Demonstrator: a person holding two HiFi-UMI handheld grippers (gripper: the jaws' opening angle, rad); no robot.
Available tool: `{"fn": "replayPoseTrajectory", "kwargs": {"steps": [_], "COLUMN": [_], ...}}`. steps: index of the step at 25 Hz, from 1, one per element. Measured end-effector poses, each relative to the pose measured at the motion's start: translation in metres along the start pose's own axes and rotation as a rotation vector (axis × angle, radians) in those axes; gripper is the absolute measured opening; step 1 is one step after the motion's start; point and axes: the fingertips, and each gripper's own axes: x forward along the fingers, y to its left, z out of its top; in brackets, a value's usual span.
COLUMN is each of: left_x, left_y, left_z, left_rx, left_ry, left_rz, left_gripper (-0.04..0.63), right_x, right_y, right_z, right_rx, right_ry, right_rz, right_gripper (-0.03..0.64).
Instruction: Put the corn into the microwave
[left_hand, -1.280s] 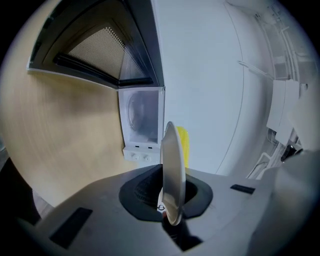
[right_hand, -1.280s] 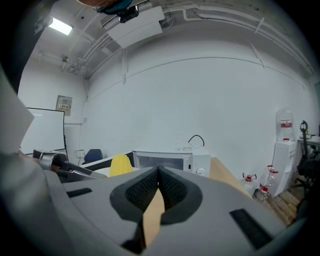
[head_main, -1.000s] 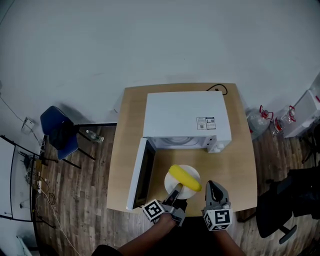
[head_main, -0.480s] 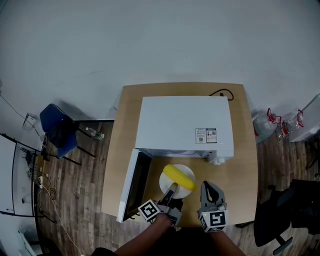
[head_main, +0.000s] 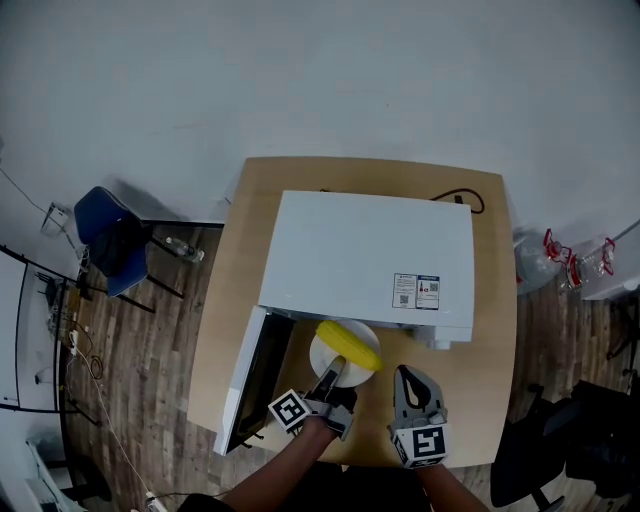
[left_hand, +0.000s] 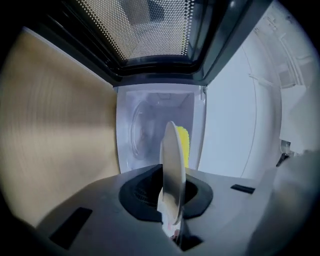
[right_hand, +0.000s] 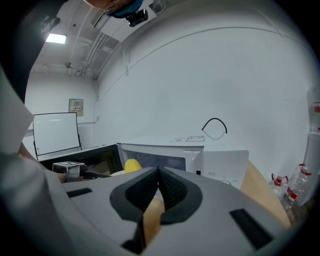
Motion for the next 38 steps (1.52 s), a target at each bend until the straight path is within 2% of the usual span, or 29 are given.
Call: {"fn": "replayPoseTrajectory", "kwargs": {"steps": [11,14,22,26,33,38], "left_x": [0.033,0.041,0.054,0.059,0.064,0.073], "left_y": [0.036,0.044,0.063,0.067,0.074,0.076], "left_z": [0.018,0.025,0.037,0.04,0.045,0.048], "left_rx": [0.022,-0.003,-0.004,-0.011,-0.008,-0.024], "left_ry": [-0.014,-0.034,-0.053,-0.064,-0.088,-0.093], "left_rz": [0.009,0.013,0.031,0.041,0.065,0.048], "left_gripper": [0.018,0.018,0.018,0.018,0.018,0.018], "right_x": [0.03,0.033,0.034,0.029,0.017,0.014], "right_y": [0.007,0.009,0.004,0.0,-0.006,-0.008], "right_z": [-0.014,-0.017,-0.014,-0.006,-0.018,-0.025], "right_rx": [-0.005,-0.007,0.006,0.002,0.007,0.017], "right_ry": [0.044,0.058,0.036,-0.012,0.023,0.025], "right_rz": [0.066,0.073,0.084,0.088,0.079,0.076], "right_gripper": [0.06,0.06,0.06,0.06,0.06,0.06]}}
